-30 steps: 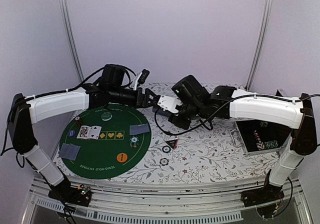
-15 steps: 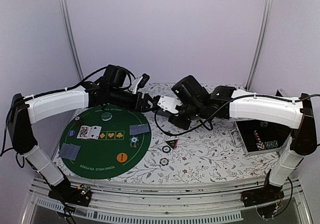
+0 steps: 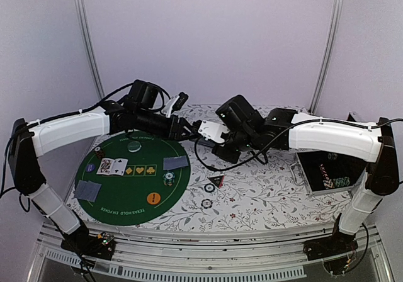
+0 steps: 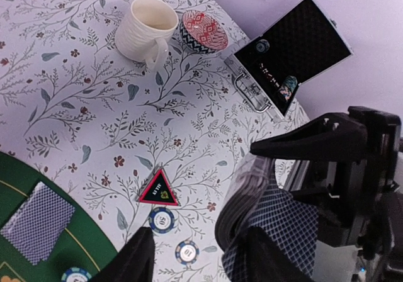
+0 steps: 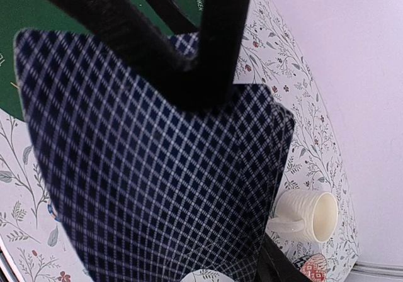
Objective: Distribute texas hold em gaming equipment
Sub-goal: Pick up the poker card from the face-down deck piles.
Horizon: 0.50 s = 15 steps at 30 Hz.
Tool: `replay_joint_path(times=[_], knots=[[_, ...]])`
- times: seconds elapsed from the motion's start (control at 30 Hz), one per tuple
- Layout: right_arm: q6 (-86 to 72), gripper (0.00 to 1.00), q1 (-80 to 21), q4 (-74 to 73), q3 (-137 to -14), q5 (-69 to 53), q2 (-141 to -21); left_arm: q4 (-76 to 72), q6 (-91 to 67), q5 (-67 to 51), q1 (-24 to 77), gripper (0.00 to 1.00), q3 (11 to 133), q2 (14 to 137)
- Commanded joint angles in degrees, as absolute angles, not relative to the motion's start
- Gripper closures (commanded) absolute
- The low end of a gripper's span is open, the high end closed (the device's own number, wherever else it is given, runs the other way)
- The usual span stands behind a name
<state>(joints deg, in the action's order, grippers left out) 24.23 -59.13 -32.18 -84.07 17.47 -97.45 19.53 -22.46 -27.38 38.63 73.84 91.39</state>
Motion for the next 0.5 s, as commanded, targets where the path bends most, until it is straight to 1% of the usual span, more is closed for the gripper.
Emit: replay_joint_path(times=[0.0,0.07,0.23,0.47], knots=[[23.91,0.55,-59.26,-30.94,-84.65,18.23,-97.37,22.21,-21.58,-28.76,39.37,0.59,75.12,89.95],[23.99,0.55,-59.30,-30.79,-84.72,18.20,-97.38,22.45,-21.62,-29.46,39.37,0.61,75.19,90.08],[24.08,0.55,-59.33,-30.84,-84.53,18.28,-97.38,23.37,-21.06,-29.19,39.37,0.64,75.65,89.92],[24.08,0.55,-59.33,-30.76,-84.55,18.21,-97.45,23.12,-21.36,-30.77,39.36,0.56,76.32,90.04]])
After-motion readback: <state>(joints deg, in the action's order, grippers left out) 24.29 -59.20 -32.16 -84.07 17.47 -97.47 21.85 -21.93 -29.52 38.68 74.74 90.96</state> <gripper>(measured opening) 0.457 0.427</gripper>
